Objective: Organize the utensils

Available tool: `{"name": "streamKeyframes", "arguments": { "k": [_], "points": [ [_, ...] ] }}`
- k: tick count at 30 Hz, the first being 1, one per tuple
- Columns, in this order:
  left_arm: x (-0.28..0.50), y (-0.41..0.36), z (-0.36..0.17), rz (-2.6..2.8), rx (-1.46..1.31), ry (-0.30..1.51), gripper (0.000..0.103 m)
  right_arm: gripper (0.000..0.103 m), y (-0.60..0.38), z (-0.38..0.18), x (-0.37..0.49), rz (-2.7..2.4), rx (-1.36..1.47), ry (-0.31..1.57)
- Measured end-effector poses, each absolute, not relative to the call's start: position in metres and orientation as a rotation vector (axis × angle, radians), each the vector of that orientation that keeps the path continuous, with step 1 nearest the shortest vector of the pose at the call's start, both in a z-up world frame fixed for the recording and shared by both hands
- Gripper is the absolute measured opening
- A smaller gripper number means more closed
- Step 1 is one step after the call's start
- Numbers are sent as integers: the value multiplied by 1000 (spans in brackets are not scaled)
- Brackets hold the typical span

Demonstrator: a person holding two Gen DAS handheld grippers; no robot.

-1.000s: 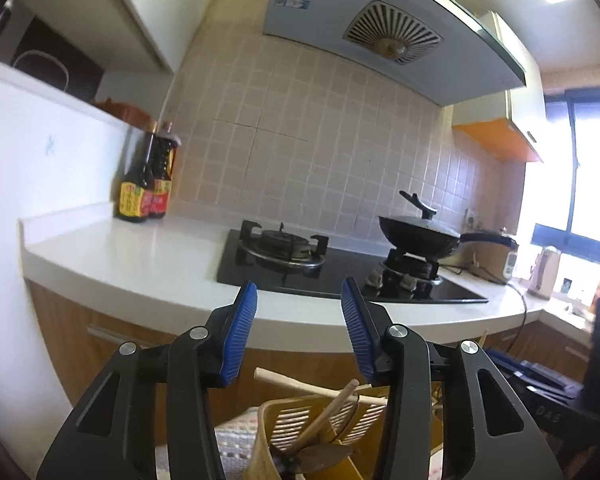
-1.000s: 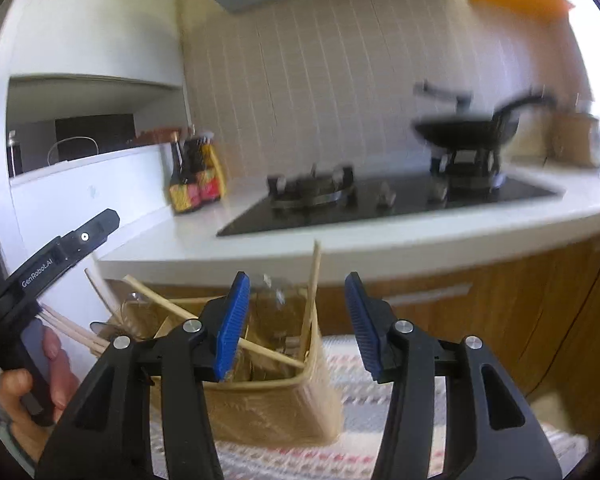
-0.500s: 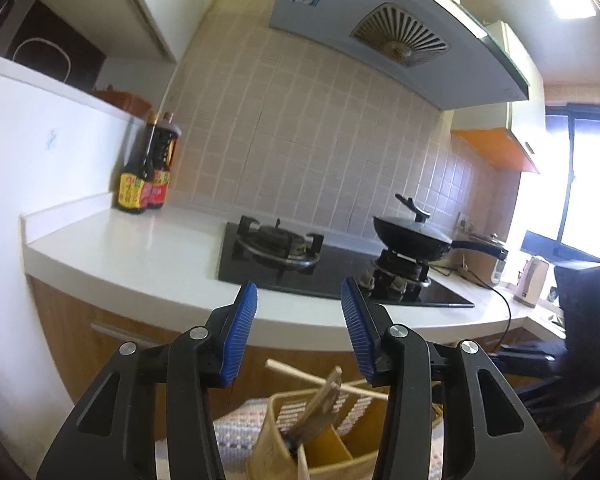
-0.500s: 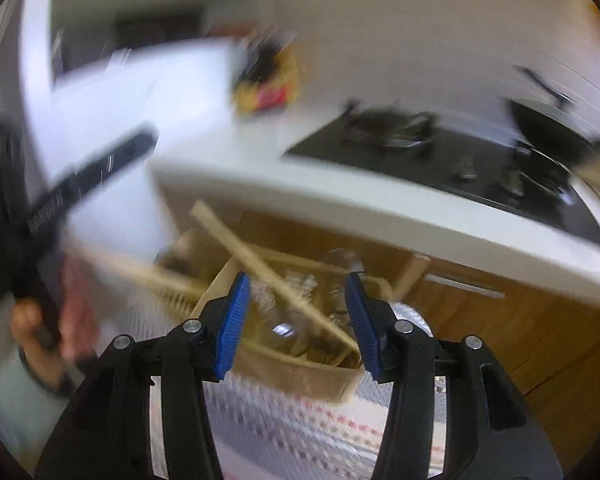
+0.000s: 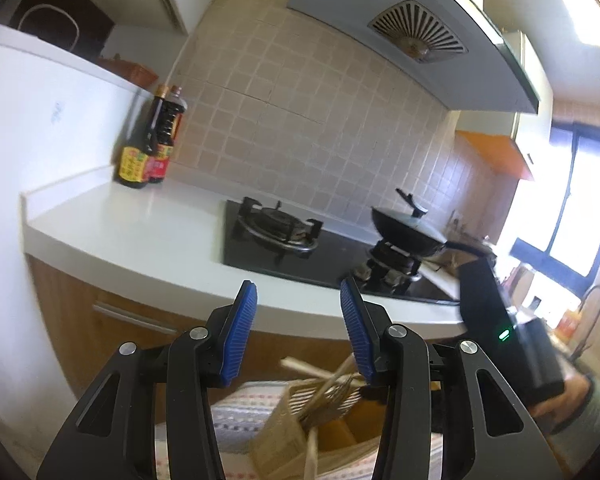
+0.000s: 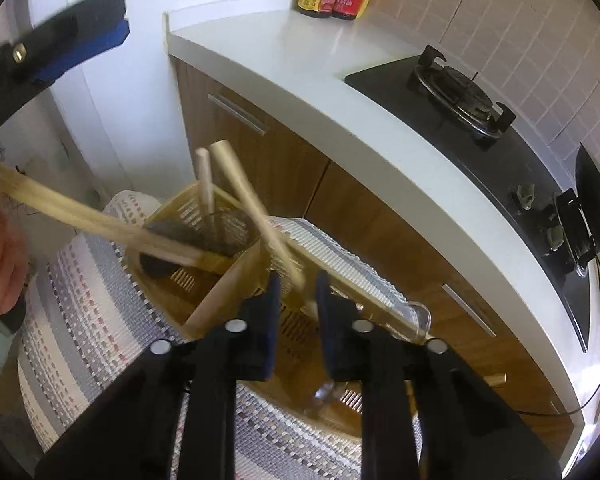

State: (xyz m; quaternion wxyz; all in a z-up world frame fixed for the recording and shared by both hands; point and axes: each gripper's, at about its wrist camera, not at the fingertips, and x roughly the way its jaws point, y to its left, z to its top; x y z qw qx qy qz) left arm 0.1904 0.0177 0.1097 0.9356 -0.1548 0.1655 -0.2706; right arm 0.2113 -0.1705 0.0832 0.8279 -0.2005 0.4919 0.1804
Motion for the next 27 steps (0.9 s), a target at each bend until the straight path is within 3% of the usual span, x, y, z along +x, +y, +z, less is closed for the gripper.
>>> {"name": "streamKeyframes", "arguments": {
  "k": [10, 27],
  "points": [
    [203, -23, 132, -653, -309, 328, 43, 13, -171, 84, 215, 384, -418, 1073],
    [193, 19, 148, -654, -408, 274, 46, 13, -167, 81, 211, 357, -442, 1054]
  ]
}}
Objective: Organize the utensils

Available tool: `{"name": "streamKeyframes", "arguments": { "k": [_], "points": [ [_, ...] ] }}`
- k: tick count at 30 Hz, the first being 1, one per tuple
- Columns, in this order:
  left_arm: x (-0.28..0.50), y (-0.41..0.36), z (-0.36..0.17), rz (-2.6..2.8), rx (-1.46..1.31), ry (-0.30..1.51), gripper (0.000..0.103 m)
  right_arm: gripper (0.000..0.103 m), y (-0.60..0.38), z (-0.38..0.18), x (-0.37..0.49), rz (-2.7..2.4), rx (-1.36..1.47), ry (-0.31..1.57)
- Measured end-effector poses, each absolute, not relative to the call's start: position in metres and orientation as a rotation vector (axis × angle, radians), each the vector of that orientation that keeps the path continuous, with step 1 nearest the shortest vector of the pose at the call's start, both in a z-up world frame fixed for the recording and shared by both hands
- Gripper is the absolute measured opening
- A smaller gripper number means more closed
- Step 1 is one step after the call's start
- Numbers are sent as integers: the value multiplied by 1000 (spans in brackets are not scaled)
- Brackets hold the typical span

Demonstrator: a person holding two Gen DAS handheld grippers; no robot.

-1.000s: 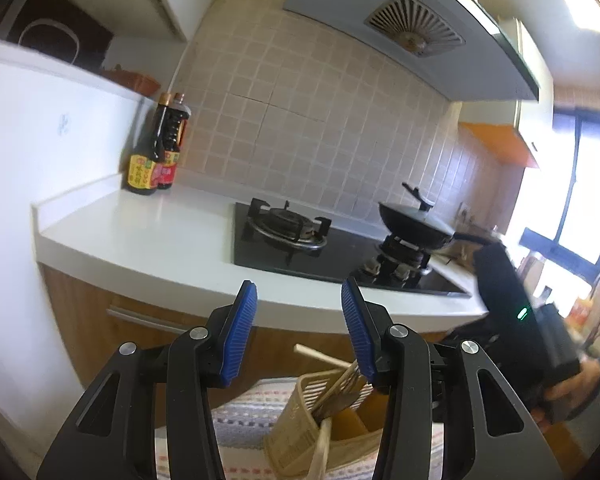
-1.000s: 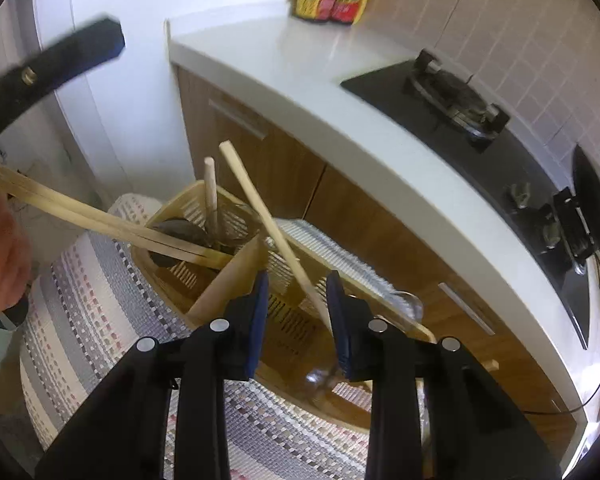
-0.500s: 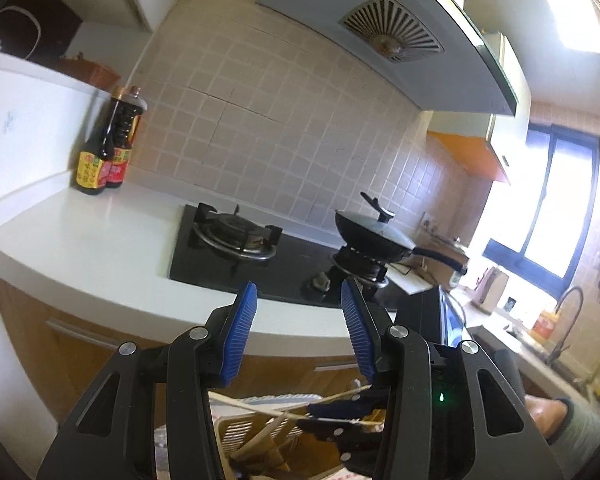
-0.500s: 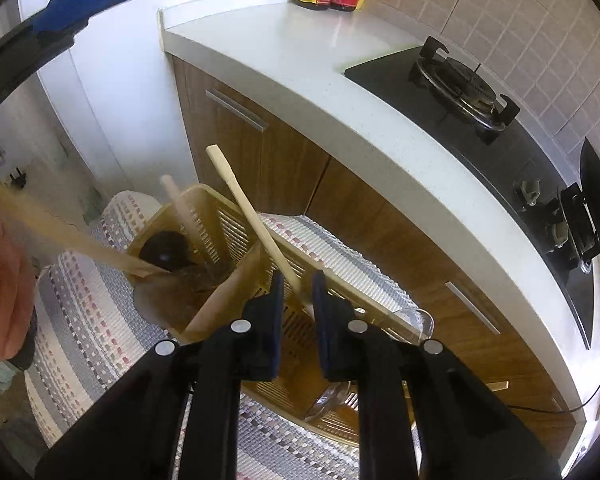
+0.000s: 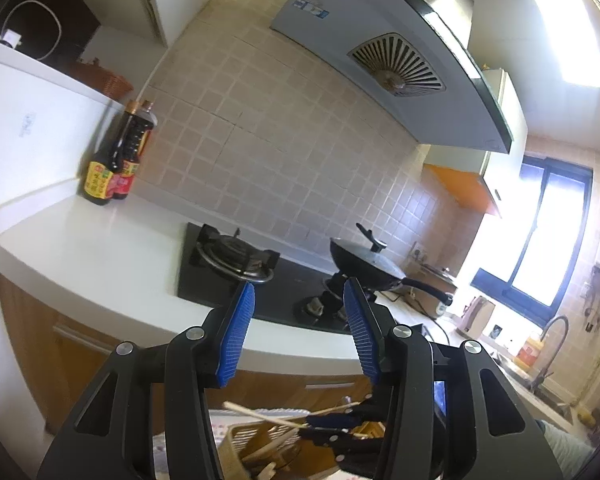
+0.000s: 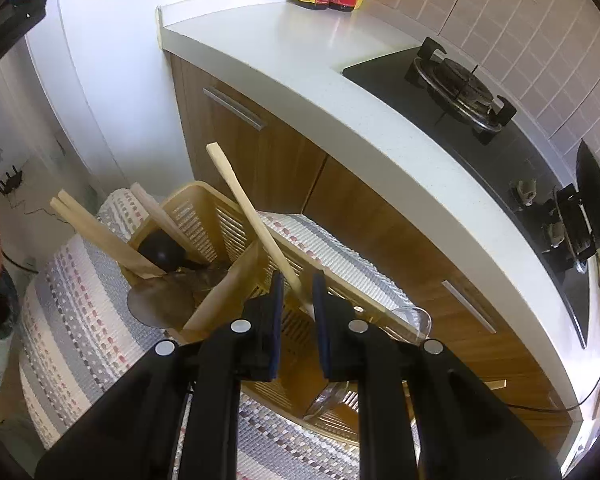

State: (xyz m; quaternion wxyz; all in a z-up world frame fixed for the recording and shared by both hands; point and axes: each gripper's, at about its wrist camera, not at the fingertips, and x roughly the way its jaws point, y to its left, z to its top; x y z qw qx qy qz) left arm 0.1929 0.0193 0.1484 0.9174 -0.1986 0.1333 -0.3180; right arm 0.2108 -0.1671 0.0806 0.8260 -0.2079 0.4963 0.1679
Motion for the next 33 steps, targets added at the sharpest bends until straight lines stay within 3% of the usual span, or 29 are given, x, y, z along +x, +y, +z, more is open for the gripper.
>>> {"name": "streamKeyframes", "arguments": {
  "k": [12, 19, 28, 33],
  "points": [
    [194, 48, 132, -580, -413, 335, 47, 10, -170, 82, 201, 292, -451, 969],
    [196, 45, 121, -578, -398, 362, 47, 6, -212, 109, 190, 299, -237, 842],
    [191, 39, 113, -569, -373, 379, 47, 5, -279, 123, 136, 297, 41, 522],
    [185, 38, 110, -561, -364, 393, 47, 5, -291, 105, 125, 326, 105, 536]
  ]
}}
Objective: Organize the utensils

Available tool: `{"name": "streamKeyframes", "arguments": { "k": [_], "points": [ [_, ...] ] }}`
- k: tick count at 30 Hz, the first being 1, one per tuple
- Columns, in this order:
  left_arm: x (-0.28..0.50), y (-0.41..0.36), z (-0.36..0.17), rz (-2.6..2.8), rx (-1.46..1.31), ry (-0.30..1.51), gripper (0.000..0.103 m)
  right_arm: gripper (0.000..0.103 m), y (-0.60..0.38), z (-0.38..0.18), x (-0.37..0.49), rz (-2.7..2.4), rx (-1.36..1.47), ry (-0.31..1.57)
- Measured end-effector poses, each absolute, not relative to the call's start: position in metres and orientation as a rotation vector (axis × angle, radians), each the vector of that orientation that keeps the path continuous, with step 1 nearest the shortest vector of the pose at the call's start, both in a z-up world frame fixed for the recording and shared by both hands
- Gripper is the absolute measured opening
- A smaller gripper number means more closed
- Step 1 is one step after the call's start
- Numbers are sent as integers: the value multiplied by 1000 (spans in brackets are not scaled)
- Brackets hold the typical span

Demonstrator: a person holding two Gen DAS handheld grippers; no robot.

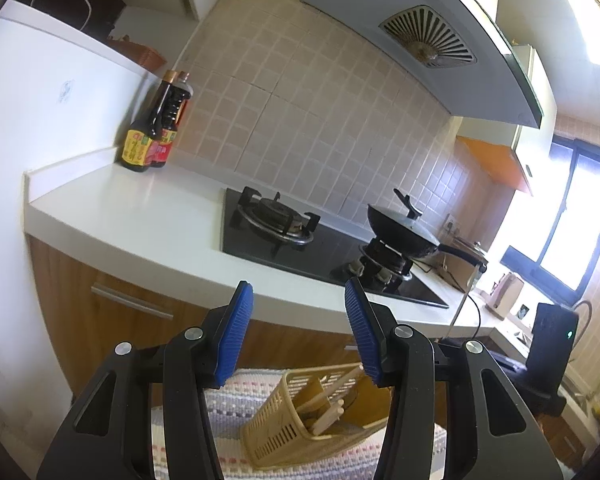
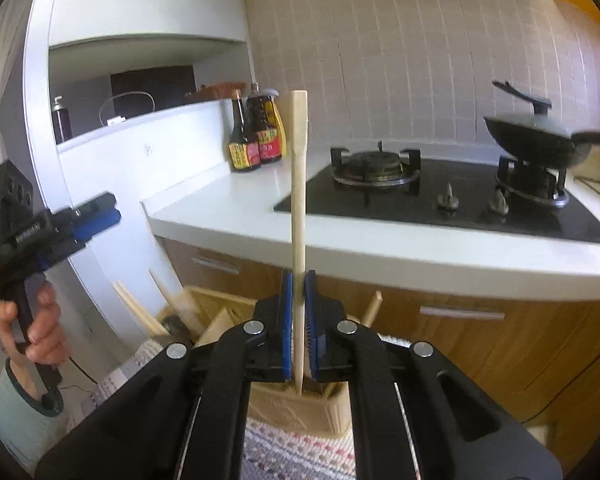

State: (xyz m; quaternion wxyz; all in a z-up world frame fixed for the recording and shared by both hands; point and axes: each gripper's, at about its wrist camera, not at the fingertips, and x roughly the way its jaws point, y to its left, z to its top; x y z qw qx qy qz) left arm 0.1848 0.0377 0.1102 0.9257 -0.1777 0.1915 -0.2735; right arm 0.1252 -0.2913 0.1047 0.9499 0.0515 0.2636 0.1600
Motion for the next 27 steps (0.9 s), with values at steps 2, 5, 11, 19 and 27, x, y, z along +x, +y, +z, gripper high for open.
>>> {"name": "streamKeyframes", "arguments": {
  "k": [2, 5, 11, 19, 27],
  "points": [
    [180, 38, 109, -555, -360, 397, 47, 6, -293, 101, 121, 332, 105, 548],
    [169, 40, 109, -542, -346, 401, 49, 19, -299, 105, 102, 328, 124, 544],
    [130, 39, 111, -521, -292, 395, 67, 52, -309, 111, 46, 295, 189, 489],
    [59, 18, 98, -423, -145, 354, 85, 73, -284, 106, -31, 61, 77, 368],
    [34, 1, 54, -207, -9, 296, 89, 83, -286, 56, -42, -166, 80, 259]
  ]
}}
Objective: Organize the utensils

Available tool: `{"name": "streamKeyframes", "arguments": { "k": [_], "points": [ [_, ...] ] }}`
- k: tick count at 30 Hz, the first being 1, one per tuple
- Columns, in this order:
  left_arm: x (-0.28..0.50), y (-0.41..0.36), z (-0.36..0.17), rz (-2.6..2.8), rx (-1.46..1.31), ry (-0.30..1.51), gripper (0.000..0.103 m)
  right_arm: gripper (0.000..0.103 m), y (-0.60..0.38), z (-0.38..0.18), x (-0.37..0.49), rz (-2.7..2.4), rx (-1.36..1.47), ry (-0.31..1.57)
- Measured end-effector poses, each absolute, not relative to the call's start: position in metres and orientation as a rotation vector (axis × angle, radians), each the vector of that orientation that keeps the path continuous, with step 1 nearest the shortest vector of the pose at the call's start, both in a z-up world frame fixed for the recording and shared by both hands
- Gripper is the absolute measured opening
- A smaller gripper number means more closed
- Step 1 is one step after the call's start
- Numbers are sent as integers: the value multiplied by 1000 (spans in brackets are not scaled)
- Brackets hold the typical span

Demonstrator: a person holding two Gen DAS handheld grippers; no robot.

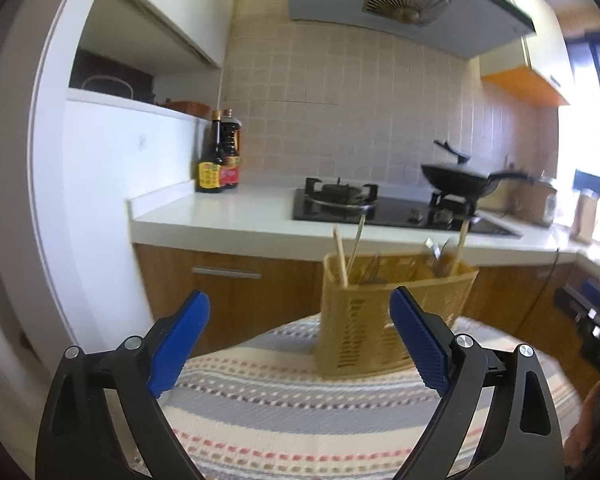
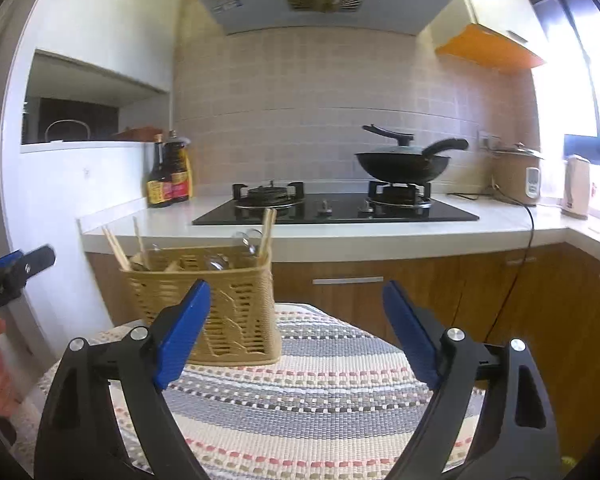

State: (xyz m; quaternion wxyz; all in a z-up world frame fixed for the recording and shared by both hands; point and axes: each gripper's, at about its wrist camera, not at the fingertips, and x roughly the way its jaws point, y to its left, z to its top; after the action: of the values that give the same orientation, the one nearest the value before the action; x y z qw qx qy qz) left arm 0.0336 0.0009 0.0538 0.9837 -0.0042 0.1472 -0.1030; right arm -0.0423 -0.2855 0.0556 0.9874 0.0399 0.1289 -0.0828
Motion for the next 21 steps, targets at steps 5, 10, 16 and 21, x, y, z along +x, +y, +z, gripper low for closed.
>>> {"name": "streamKeyframes", "arguments": {
  "k": [5, 10, 16, 21],
  "points": [
    [35, -16, 20, -122, 27, 233, 89, 85, -291, 35, -43, -185, 125, 228],
    [32, -29, 10, -128, 24, 207, 89, 89, -283, 31, -36, -170, 68, 232],
    [23, -30, 7, -95, 28, 161, 93, 89, -281, 24, -31, -131, 64, 270],
    [26, -25, 3, -98, 5, 192, 94, 90, -271, 22, -31, -112, 30, 278]
  ]
}}
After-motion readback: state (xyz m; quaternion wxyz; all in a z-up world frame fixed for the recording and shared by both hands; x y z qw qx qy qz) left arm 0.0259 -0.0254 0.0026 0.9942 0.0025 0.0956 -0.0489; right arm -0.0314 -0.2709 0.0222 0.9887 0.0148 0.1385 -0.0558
